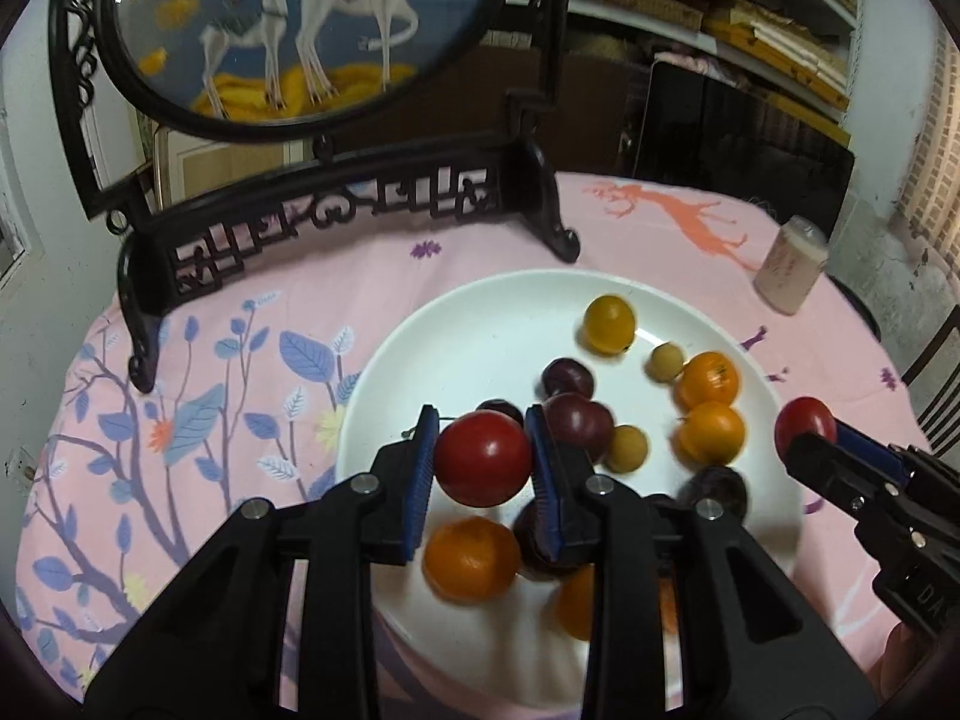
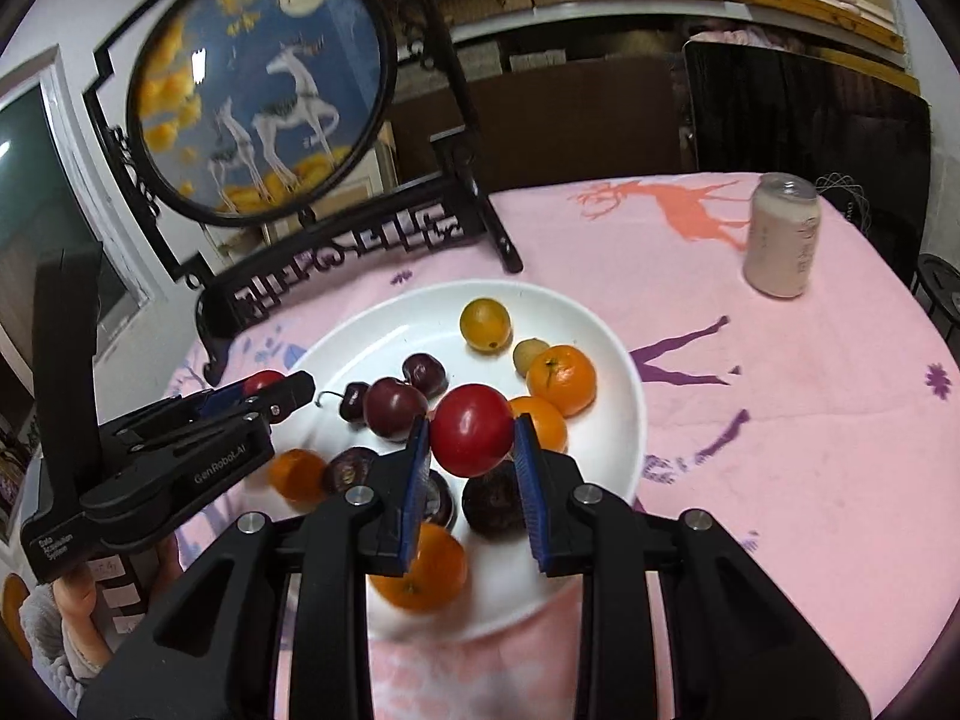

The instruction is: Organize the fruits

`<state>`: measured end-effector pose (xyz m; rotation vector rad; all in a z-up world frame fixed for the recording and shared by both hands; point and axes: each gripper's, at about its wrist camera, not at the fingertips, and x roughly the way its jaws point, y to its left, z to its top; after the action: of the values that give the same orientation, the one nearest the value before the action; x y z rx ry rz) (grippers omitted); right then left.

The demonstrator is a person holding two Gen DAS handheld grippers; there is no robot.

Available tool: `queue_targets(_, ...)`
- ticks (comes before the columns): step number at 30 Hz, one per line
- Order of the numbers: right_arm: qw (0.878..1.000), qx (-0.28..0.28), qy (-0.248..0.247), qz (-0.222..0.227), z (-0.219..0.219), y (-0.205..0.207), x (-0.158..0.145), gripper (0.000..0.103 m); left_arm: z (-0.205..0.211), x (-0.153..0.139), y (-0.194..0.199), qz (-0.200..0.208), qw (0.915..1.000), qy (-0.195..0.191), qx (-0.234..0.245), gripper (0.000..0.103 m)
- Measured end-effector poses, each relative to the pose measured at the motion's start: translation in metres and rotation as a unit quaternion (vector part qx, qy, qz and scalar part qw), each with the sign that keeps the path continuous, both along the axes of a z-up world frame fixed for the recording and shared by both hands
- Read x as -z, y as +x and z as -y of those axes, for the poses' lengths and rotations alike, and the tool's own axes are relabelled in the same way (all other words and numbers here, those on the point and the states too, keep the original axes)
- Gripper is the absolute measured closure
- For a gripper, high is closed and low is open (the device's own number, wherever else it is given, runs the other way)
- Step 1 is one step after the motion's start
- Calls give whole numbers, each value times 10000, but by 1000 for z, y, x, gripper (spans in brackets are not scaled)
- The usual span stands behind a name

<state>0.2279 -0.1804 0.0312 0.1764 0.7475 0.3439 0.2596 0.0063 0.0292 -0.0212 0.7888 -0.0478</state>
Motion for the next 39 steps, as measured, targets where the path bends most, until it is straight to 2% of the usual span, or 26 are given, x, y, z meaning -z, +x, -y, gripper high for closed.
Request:
queue_targets(7,9995,-222,-187,-140,-18,16,19,74,-4,17,12,-175,9998,42,-31,73)
queue_targets(8,9992,-248,-244,-197,-19,18,22,71,-4,20,13,-203,9997,75,-57,72)
queue_targets(9,9990,-233,-285,-239,-19,19,24,65,-4,23,14,-222,9996,112,-91,59)
queue_targets(11,9991,-169,-335,-195,-15,18,22,64,-4,21,13,-150,9996,141,-168,37)
queue_targets(14,9997,-122,-145,130,-3,6,-5,64,-10,4,5,33,9995,84,-288,33)
queue_targets(16,9987,-133,1,502,4,-11,-33,58,-17,-12,-4,192,9990,-92,-392,19)
queue_targets(17,9978,-96,36,661,7,-19,-44,48,-23,-24,-14,347,9978,-213,-516,11)
queue_targets(18,9962,-48,58,871,10,-31,-56,43,-24,-30,-20,420,9972,-252,-563,10)
queue_targets(20,9941,-19,35,1088,14,-50,-70,43,-25,-42,-41,554,9967,-225,-558,8)
queue_targets(22,9940,-55,-15,1095,15,-70,-74,43,-24,-45,-59,679,9959,-123,-590,3)
queue_targets(25,9947,-69,-164,1016,14,-89,-62,42,-20,-32,-92,672,9951,137,-715,2)
queue_targets(28,9962,20,-506,713,13,-106,-28,42,-14,-12,-116,461,9966,177,-653,2)
queue_targets(33,9931,235,-1120,249,12,-130,32,42,7,18,-148,158,9966,482,-644,2)
queue_targets(36,9921,196,-1236,108,11,-135,40,42,14,19,-160,194,9971,555,-484,2)
queue_targets(39,9937,281,-1062,225,16,-138,35,42,18,15,-167,356,9969,575,-398,2)
